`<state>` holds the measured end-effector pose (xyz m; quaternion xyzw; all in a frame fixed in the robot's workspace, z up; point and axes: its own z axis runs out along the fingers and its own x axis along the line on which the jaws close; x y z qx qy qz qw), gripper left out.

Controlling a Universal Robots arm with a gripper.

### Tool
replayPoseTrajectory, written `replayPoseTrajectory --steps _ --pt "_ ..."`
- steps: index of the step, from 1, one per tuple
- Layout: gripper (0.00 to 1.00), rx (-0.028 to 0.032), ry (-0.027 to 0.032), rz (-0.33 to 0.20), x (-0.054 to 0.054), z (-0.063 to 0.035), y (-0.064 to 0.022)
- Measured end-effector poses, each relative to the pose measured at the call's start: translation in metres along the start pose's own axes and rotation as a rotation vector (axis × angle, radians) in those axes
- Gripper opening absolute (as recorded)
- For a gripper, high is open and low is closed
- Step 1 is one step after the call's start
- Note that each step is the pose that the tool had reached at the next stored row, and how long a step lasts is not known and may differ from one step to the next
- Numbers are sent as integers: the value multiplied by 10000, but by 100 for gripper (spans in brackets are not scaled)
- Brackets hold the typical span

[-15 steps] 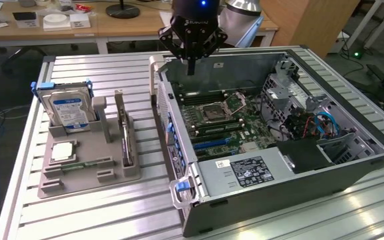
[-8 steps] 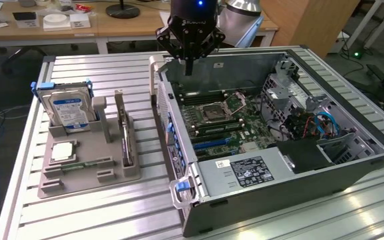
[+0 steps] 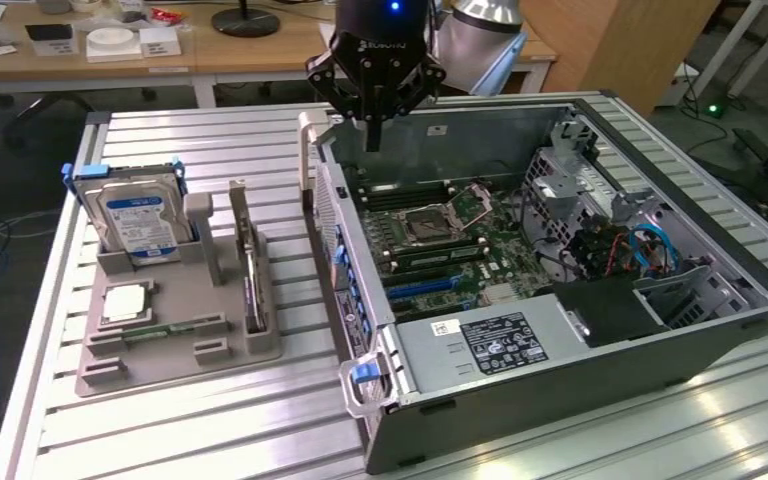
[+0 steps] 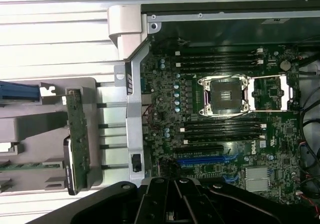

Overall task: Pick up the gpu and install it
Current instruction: 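Reach for the gpu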

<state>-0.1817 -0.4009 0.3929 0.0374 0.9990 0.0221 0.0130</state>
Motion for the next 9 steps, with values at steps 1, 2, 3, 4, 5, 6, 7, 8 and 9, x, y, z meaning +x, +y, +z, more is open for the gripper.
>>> replayPoseTrajectory --steps 1,2,3,4,5,6,7,8,9 --pt "10 0 0 1 7 0 -1" --pt "10 0 1 0 13 0 -2" --pt "10 0 0 0 20 0 -3" --pt "10 0 0 0 28 -1 -4" --pt "10 0 1 0 36 -1 -6" --pt "10 0 0 0 43 -1 -7" --pt "10 0 0 0 49 -1 -8" --pt "10 0 0 0 56 -1 -9" --pt "10 0 1 0 63 -1 -10"
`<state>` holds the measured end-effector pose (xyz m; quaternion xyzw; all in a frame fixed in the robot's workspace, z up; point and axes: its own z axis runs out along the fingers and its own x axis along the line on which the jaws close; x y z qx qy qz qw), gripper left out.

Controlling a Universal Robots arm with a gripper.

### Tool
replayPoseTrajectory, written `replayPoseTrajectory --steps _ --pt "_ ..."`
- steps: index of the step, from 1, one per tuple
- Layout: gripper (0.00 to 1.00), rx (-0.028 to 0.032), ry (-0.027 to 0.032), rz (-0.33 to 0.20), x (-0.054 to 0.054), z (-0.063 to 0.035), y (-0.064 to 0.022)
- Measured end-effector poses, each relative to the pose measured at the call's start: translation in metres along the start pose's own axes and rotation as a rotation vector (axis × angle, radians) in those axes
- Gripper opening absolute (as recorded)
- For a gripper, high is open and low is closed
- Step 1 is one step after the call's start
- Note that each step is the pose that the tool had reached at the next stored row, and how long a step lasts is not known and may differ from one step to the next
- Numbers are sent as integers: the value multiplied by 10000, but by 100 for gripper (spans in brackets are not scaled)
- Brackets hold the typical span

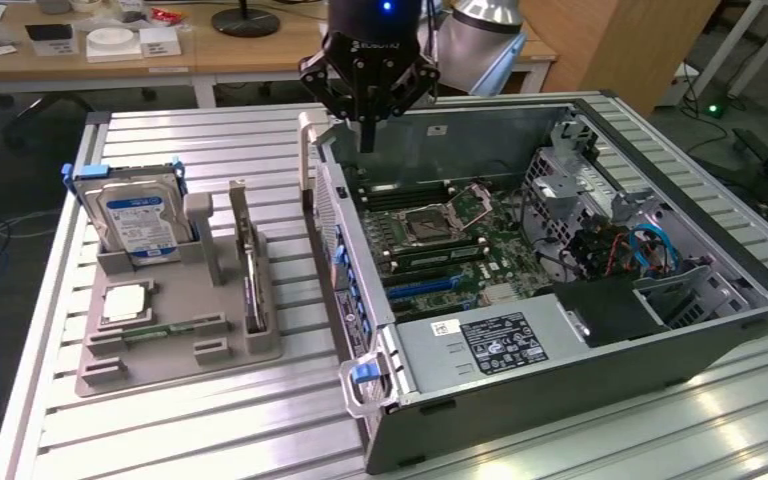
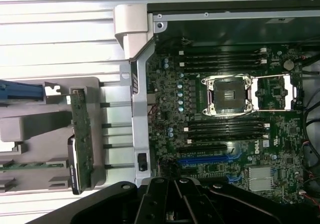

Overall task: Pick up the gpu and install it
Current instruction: 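Reach for the gpu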

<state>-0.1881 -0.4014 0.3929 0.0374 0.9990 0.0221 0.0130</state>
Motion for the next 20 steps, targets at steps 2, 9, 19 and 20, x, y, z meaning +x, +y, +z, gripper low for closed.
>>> replayPoseTrajectory --steps 2,9,19,20 --pt "10 0 -1 0 15 0 -3" --pt "10 0 0 0 65 -1 -9" --pt "10 -1 -1 1 134 -2 -19" --pt "10 0 1 1 142 -3 -20"
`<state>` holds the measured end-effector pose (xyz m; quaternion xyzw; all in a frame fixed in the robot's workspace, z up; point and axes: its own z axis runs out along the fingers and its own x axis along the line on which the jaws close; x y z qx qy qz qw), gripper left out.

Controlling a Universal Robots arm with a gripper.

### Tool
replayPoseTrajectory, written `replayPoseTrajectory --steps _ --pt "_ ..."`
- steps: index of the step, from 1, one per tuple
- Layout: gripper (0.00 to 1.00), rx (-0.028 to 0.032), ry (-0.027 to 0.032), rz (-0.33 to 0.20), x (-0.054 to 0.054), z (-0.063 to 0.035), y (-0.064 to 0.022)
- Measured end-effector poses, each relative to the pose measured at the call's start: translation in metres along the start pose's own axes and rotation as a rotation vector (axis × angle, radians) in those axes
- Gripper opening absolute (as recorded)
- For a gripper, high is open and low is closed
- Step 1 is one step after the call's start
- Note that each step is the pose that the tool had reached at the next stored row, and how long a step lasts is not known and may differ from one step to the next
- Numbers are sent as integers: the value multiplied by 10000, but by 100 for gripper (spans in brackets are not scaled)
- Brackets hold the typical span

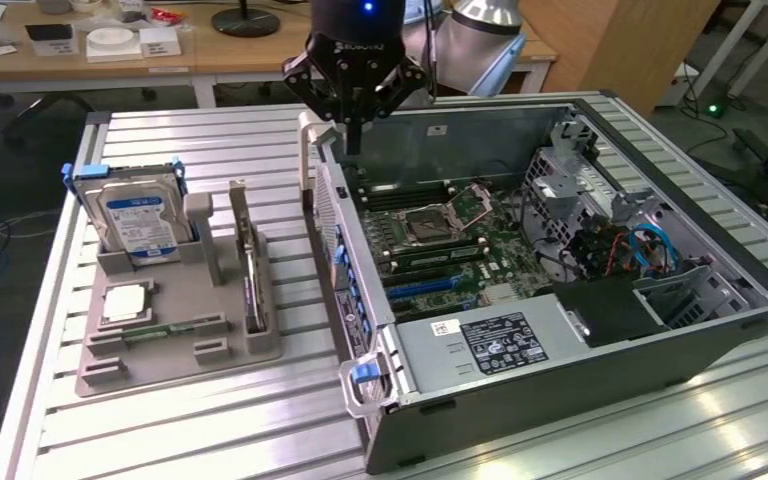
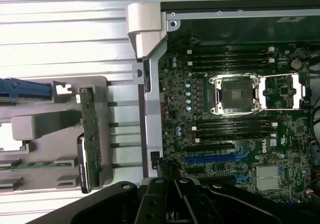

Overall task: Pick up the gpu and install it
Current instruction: 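Reach for the gpu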

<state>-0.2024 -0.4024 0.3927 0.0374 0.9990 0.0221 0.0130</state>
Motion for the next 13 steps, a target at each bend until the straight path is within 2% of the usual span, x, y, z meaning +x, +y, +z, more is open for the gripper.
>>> replayPoseTrajectory --steps 13 --pt "10 0 1 -1 89 -1 -12"
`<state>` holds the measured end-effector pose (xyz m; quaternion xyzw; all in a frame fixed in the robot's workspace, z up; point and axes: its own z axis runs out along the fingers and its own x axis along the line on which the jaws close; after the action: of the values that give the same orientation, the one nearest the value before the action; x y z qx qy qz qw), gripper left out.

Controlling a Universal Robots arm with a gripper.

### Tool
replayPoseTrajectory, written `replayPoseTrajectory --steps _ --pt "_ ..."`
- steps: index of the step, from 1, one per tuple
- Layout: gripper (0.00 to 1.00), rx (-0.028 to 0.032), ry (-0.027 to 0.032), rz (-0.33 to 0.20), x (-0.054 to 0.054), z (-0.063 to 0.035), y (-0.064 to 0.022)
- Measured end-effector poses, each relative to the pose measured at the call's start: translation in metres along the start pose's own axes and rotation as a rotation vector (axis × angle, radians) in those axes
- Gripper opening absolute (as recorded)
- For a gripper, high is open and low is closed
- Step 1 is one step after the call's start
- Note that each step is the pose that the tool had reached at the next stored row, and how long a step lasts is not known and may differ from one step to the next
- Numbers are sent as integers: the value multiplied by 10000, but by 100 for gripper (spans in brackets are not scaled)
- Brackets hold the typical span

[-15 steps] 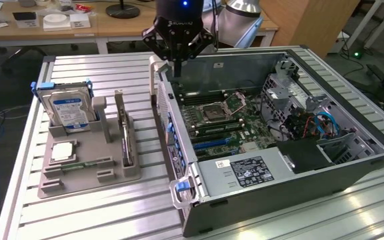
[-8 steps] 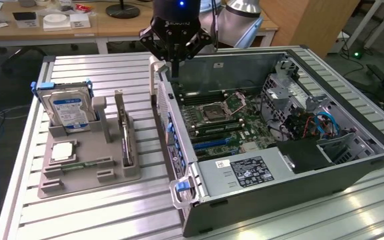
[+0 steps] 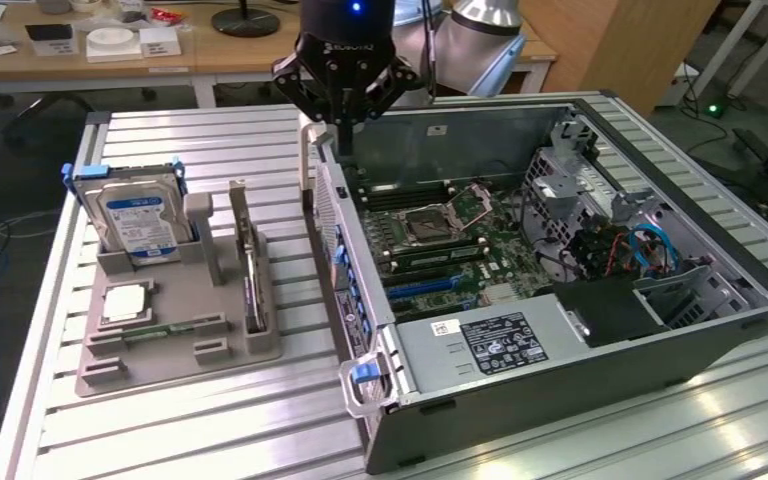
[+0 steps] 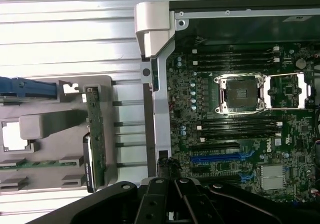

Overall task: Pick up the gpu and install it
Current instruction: 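Reach for the gpu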

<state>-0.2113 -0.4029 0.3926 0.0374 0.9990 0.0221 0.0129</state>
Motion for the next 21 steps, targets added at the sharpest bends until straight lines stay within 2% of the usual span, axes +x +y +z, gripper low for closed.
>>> replayPoseTrajectory --steps 9,21 --pt "10 0 1 1 81 -1 -12" --pt "10 -1 2 -33 355 -9 -60"
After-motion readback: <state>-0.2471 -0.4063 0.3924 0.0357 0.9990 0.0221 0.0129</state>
